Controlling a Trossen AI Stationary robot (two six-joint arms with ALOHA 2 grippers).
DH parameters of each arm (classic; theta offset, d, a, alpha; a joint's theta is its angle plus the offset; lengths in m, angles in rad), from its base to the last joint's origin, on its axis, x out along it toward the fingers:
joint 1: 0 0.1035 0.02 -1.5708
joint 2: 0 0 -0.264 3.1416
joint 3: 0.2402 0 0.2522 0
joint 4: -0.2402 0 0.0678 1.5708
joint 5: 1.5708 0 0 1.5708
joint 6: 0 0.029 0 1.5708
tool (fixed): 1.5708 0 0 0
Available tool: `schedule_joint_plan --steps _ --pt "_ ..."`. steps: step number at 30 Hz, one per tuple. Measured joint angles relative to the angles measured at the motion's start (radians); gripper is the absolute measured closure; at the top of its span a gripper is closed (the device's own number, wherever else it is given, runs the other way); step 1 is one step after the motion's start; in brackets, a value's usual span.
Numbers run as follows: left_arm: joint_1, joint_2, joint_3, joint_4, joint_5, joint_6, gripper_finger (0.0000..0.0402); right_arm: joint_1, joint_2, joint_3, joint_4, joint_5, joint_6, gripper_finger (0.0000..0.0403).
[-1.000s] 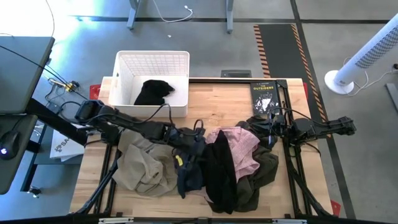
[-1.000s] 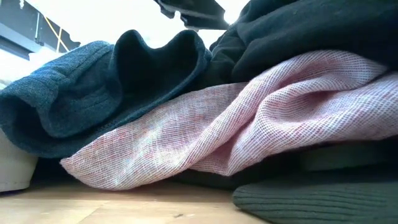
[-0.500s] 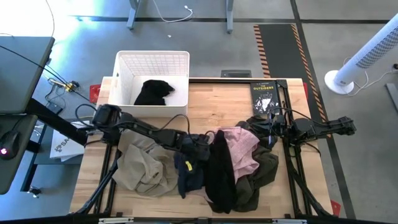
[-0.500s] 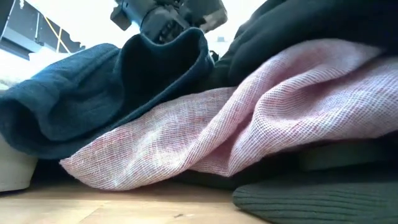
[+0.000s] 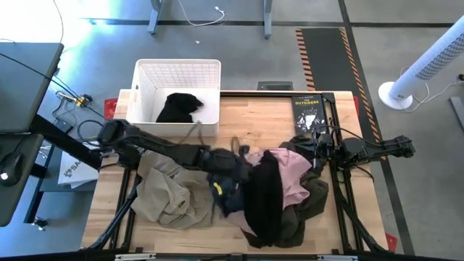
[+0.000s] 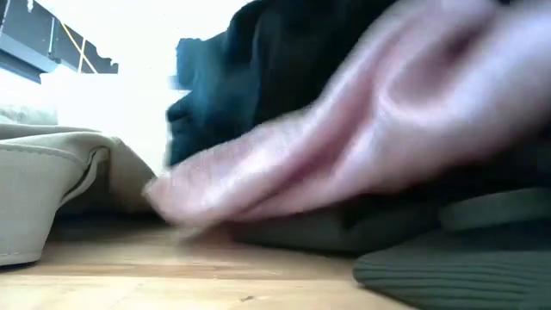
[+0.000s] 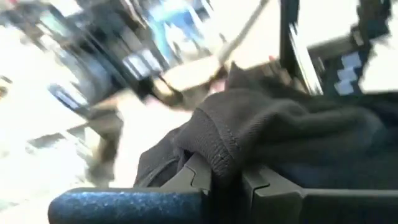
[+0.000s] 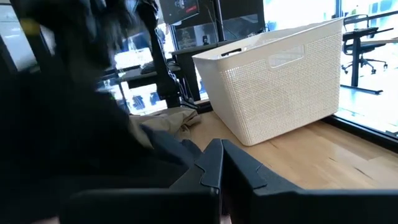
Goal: Sort clothes
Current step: Put the black shirt into the laundry bin
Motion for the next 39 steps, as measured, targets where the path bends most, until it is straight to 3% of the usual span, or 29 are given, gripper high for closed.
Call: schedule_joint_plan --steps 7,12,17,30,36,39 --pt "-0.019 -0.244 0.050 0.044 -0.131 0.080 0.0391 0.000 0.000 0.000 0.000 -0.007 0.000 0.0402" --pt "-0.030 -0.372 0.067 0.138 -0.071 0.092 0.0390 0.000 0.000 0.000 -0.001 -0.009 0.000 0.0402" --pt "-0.019 -0.421 0.122 0.270 -0.001 0.146 0.0390 0.000 0.000 0.000 -0.001 -0.009 0.000 0.0402" --pt "0.152 -0.327 0.648 0.130 0.077 0.468 0.0390 0.000 0.000 0.000 -0.001 -0.010 0.000 0.0402" --pt "0.280 -0.200 0.902 0.174 0.198 0.608 0.0390 0.000 0.000 0.000 -0.001 -0.010 0.000 0.0402" --pt "0.349 -0.114 1.030 0.179 0.200 0.693 0.0390 0.000 0.000 0.000 -0.001 -0.010 0.000 0.0402"
